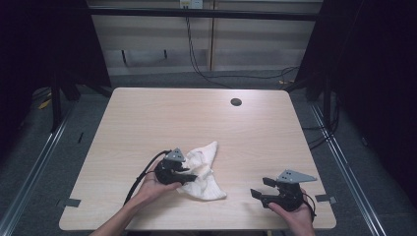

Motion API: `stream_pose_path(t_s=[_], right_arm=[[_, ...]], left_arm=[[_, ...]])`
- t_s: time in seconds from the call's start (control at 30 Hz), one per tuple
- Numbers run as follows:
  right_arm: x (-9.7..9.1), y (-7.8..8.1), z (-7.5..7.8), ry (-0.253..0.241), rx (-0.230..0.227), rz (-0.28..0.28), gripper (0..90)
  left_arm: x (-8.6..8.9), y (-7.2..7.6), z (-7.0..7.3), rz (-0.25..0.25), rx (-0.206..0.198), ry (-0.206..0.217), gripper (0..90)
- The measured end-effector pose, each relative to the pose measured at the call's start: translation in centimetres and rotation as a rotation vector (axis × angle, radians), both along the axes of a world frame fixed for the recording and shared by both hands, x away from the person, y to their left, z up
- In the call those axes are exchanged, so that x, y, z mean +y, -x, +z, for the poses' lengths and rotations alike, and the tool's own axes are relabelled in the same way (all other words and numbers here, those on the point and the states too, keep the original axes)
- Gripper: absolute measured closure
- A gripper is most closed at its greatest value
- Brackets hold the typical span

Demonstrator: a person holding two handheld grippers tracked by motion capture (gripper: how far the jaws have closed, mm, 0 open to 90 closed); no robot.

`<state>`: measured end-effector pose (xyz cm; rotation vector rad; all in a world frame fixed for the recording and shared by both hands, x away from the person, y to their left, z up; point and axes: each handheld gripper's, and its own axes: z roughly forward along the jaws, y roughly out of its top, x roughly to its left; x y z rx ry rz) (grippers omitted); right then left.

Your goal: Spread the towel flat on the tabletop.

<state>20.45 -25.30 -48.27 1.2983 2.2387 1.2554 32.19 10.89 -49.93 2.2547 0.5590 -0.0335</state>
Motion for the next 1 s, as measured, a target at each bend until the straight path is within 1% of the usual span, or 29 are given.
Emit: stream_pose_path(t_s=[0.03, 0.1, 0.13, 0.17, 0.2, 0.23, 0.27, 0.3, 0.33, 0.37, 0.4, 0.43, 0.47, 0.57, 0.6, 0.63, 0.7, 0.73, 0.77, 0.8, 0.83, 0.87, 0.9, 0.93, 0.97, 1.0], right_arm=[[0.0, 0.0, 0.0, 0.001, 0.002, 0.000, 32.1], [0.0, 0.0, 0.0, 0.001, 0.003, 0.001, 32.1], [0.0, 0.0, 0.0, 0.001, 0.003, 0.001, 32.1], [0.0, 0.0, -0.1, 0.000, 0.009, 0.005, 32.3], [0.1, 0.0, -0.1, 0.001, 0.016, 0.007, 32.3], [0.1, 0.0, -0.1, 0.001, 0.016, 0.007, 32.3], [0.1, 0.1, -0.1, 0.003, 0.018, 0.011, 32.5], [0.1, 0.0, -0.1, 0.006, 0.019, 0.013, 32.8], [0.1, 0.0, -0.1, 0.003, 0.020, 0.015, 32.9], [0.2, 0.0, -0.1, 0.003, 0.023, 0.016, 32.9], [0.2, 0.0, -0.1, 0.004, 0.026, 0.016, 33.1], [0.2, 0.0, -0.1, 0.006, 0.024, 0.018, 33.3], [0.3, 0.0, -0.2, 0.008, 0.025, 0.018, 33.3], [0.3, -0.1, -0.2, 0.010, 0.029, 0.023, 34.0], [0.5, -0.3, -0.1, 0.011, 0.031, 0.029, 35.4], [0.6, -0.4, 0.0, 0.013, 0.032, 0.033, 36.1], [0.8, -0.7, 0.4, 0.019, 0.019, 0.043, 38.0], [1.0, -0.8, 0.7, 0.019, 0.017, 0.045, 38.5], [1.1, -1.0, 0.9, 0.025, 0.013, 0.052, 40.3], [1.3, -1.3, 1.0, 0.023, 0.017, 0.060, 41.2], [1.3, -1.3, 1.0, 0.023, 0.017, 0.060, 41.2], [1.7, -2.0, 1.4, 0.036, 0.009, 0.067, 42.3], [1.7, -2.0, 1.4, 0.036, 0.009, 0.067, 42.3], [2.1, -3.0, 1.9, 0.037, 0.006, 0.080, 44.7], [2.4, -3.6, 2.1, 0.035, 0.004, 0.085, 45.8], [2.6, -4.1, 2.2, 0.027, 0.008, 0.097, 48.5]], left_arm=[[-0.4, 0.5, 0.0, -0.033, 0.003, 0.000, 70.6], [-0.9, 1.0, 0.1, -0.052, 0.002, -0.001, 70.6], [-0.9, 1.0, 0.1, -0.052, 0.002, -0.001, 70.5], [-1.3, 1.5, 0.1, -0.073, 0.004, -0.003, 70.5], [-1.5, 1.8, 0.2, -0.084, 0.007, -0.007, 70.4], [-1.5, 1.8, 0.2, -0.084, 0.007, -0.007, 70.5], [-1.8, 2.3, 0.2, -0.112, 0.010, -0.016, 70.4], [-1.9, 2.6, 0.2, -0.128, 0.011, -0.009, 70.4], [-2.0, 2.9, 0.3, -0.135, 0.015, -0.013, 70.4], [-2.1, 3.2, 0.3, -0.150, 0.010, -0.016, 70.4], [-2.1, 3.2, 0.3, -0.150, 0.010, -0.016, 70.3], [-2.1, 3.6, 0.5, -0.178, 0.001, -0.033, 70.1], [-2.0, 3.6, 0.6, -0.190, 0.001, -0.044, 69.9], [-1.8, 3.7, 0.6, -0.194, 0.007, -0.046, 68.5], [-1.6, 3.6, 0.8, -0.195, 0.020, -0.060, 67.3], [-1.5, 3.6, 0.9, -0.193, 0.026, -0.070, 65.1], [-1.6, 3.8, 1.0, -0.188, 0.031, -0.067, 57.9], [-1.5, 4.0, 1.6, -0.187, 0.026, -0.074, 53.6], [-1.3, 4.1, 1.9, -0.185, 0.028, -0.057, 48.7], [-1.2, 4.2, 2.3, -0.172, 0.020, -0.038, 44.6], [-1.2, 4.2, 2.3, -0.172, 0.020, -0.038, 41.5], [-0.8, 4.5, 3.3, -0.144, 0.017, -0.008, 38.4], [-0.8, 4.5, 3.3, -0.144, 0.017, -0.008, 35.7], [0.0, 4.6, 4.0, -0.134, 0.011, 0.031, 34.4], [0.5, 4.6, 4.4, -0.125, 0.013, 0.048, 33.5], [0.9, 4.7, 4.8, -0.116, 0.013, 0.076, 32.2]])
